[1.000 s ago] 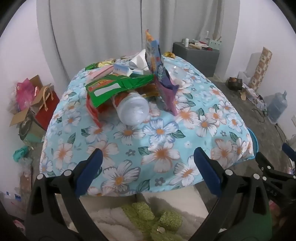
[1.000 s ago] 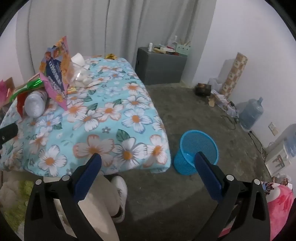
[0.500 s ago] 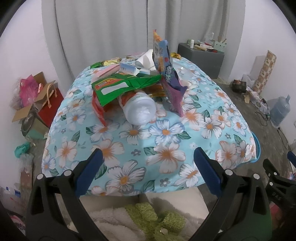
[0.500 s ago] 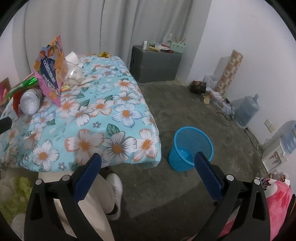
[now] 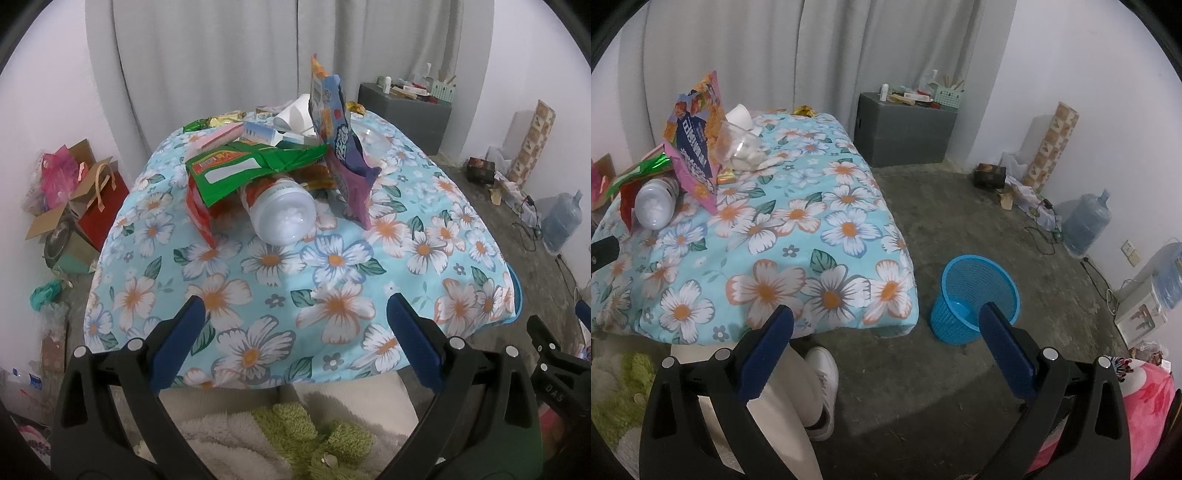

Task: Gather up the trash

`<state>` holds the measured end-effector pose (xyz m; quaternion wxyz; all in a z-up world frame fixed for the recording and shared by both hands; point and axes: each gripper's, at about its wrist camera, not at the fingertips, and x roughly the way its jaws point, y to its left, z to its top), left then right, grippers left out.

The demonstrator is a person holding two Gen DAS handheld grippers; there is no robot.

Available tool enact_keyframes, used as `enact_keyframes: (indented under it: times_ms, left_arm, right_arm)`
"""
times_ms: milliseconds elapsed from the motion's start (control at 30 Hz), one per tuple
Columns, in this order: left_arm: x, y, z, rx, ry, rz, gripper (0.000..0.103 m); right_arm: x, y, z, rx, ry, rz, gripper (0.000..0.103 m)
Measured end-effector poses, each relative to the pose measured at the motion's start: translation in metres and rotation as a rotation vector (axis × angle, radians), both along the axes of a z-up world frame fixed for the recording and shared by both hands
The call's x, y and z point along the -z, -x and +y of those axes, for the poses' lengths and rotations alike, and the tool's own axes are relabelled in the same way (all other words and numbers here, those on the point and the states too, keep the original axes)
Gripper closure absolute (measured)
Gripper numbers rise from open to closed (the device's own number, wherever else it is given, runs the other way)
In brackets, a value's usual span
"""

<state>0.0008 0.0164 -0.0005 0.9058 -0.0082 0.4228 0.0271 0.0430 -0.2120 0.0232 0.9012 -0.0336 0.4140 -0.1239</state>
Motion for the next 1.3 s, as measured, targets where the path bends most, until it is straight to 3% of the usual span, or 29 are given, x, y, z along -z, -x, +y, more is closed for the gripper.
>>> enact_keyframes:
  times_ms: [1300]
  left_arm:
    - [0.0067,0.0020,-0.0004,0.000,-0.005,0.015,0.009]
  right_arm:
    - [0.0004,-0.0025,0.0037,-0.003,-0.001,-0.001,0.005]
